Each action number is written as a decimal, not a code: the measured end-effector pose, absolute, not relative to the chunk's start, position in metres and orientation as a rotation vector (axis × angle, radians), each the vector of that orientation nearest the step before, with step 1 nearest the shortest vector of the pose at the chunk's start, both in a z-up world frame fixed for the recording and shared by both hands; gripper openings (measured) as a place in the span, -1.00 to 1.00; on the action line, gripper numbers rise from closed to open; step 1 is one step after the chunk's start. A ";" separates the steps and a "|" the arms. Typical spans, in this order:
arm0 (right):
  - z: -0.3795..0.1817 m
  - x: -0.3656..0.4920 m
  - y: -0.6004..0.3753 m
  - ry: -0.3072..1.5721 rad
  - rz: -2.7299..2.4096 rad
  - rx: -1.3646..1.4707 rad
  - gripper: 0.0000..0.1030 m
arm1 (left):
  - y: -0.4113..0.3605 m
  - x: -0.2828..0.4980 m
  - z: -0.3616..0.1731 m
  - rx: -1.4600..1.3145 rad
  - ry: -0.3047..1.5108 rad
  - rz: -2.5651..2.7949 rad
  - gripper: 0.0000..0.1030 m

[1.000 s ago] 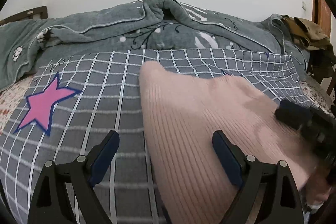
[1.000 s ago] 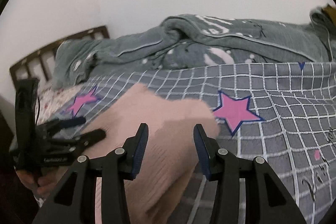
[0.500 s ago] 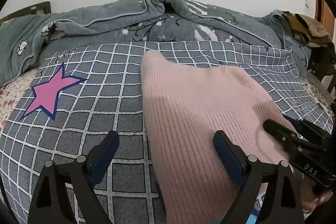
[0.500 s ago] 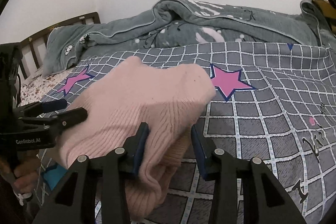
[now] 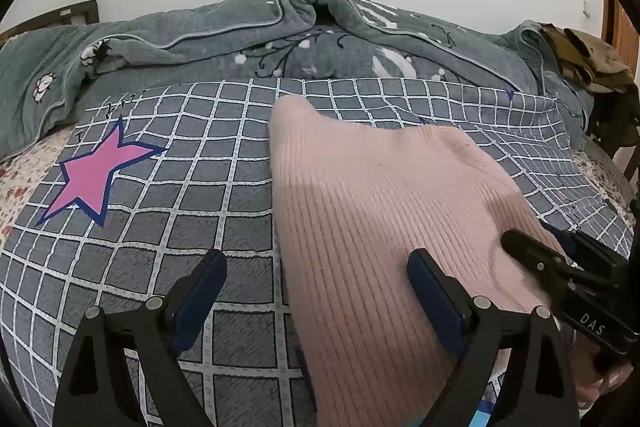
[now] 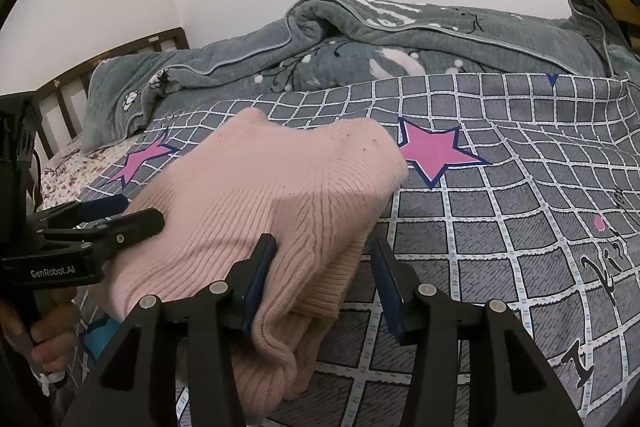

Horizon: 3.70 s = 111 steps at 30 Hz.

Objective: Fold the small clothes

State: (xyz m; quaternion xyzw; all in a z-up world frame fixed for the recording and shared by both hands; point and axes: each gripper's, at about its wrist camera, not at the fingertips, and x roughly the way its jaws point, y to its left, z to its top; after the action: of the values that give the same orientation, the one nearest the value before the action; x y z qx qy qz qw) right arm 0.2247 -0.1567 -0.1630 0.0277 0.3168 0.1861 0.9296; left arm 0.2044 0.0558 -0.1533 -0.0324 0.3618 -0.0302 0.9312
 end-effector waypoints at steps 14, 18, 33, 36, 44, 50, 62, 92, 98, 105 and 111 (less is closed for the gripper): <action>-0.163 0.223 -0.157 0.649 0.376 0.056 -0.09 | 0.054 0.200 -0.154 -0.081 0.754 -0.046 0.81; -0.164 0.222 -0.157 0.653 0.375 0.062 -0.09 | 0.054 0.198 -0.153 -0.082 0.757 -0.043 0.81; -0.157 0.205 -0.166 0.664 0.367 0.131 -0.11 | 0.063 0.159 -0.139 0.016 0.711 -0.053 0.80; -0.153 0.206 -0.158 0.667 0.377 0.115 -0.34 | 0.064 0.159 -0.136 0.014 0.720 -0.057 0.80; -0.138 0.187 -0.186 0.524 0.446 0.257 -0.79 | 0.087 0.153 -0.131 -0.107 0.720 -0.070 0.78; -0.165 0.204 -0.184 0.639 0.378 0.243 -0.79 | 0.093 0.156 -0.132 -0.165 0.713 -0.088 0.78; -0.127 0.202 -0.160 0.555 0.311 0.031 -0.48 | 0.073 0.184 -0.132 -0.170 0.738 -0.078 0.77; -0.122 0.250 -0.164 0.653 0.297 0.008 -0.25 | 0.080 0.248 -0.134 -0.173 0.774 -0.070 0.75; -0.111 0.266 -0.160 0.641 0.296 0.009 -0.12 | 0.075 0.264 -0.129 -0.149 0.770 -0.069 0.74; -0.117 0.289 -0.152 0.650 0.296 -0.014 -0.08 | 0.073 0.289 -0.126 -0.119 0.762 -0.061 0.74; -0.143 0.307 -0.151 0.704 0.292 -0.016 -0.08 | 0.077 0.310 -0.139 -0.089 0.773 -0.042 0.74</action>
State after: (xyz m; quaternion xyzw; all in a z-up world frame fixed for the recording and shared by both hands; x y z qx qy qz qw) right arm 0.3074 -0.1512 -0.1427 -0.0080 0.3438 0.1425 0.9282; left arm 0.3101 0.0766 -0.1390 -0.0433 0.3767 -0.0206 0.9251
